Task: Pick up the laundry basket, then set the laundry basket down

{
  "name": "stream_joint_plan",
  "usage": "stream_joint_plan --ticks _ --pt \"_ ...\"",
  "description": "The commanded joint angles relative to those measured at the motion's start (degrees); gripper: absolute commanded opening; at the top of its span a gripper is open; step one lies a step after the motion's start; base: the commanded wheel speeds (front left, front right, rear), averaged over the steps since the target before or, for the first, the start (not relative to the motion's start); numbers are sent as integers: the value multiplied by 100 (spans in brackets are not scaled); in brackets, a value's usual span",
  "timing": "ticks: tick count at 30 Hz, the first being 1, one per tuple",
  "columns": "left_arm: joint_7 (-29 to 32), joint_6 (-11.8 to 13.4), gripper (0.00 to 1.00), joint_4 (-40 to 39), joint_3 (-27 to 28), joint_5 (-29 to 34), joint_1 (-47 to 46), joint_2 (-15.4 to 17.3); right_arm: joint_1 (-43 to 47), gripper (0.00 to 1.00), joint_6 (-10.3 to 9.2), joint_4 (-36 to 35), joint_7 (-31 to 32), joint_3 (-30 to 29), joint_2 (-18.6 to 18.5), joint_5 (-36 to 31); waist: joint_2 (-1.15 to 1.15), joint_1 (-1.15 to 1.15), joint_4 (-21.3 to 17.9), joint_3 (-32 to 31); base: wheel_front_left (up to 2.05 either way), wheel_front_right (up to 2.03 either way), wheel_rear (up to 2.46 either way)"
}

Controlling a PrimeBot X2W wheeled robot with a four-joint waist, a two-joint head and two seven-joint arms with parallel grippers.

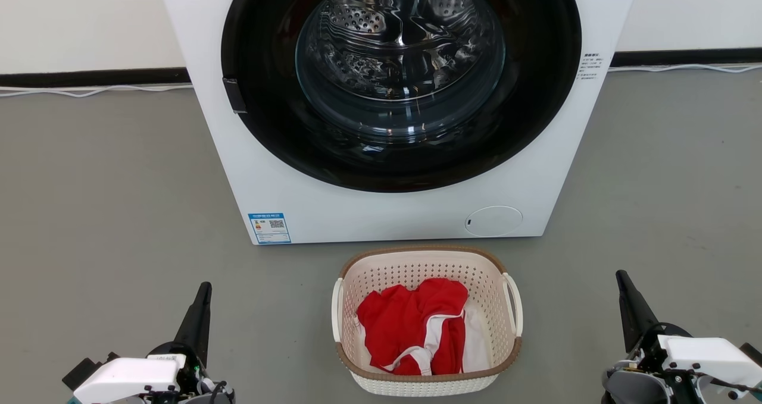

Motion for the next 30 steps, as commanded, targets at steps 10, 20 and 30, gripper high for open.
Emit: stream_joint_plan --ticks 10,20,30 --pt "36 -83 0 -166 175 -3 -319 77 -235 0 41 -168 43 110 -60 38 0 0 0 0 0 0 0" --pt "-14 11 100 74 -5 1 33 -15 39 100 -3 59 -4 12 9 -4 0 0 0 0 0 0 0" --pt "-177 4 100 100 -115 73 70 -12 104 100 1 -6 -167 76 7 -146 0 3 -3 -7 0 0 0"
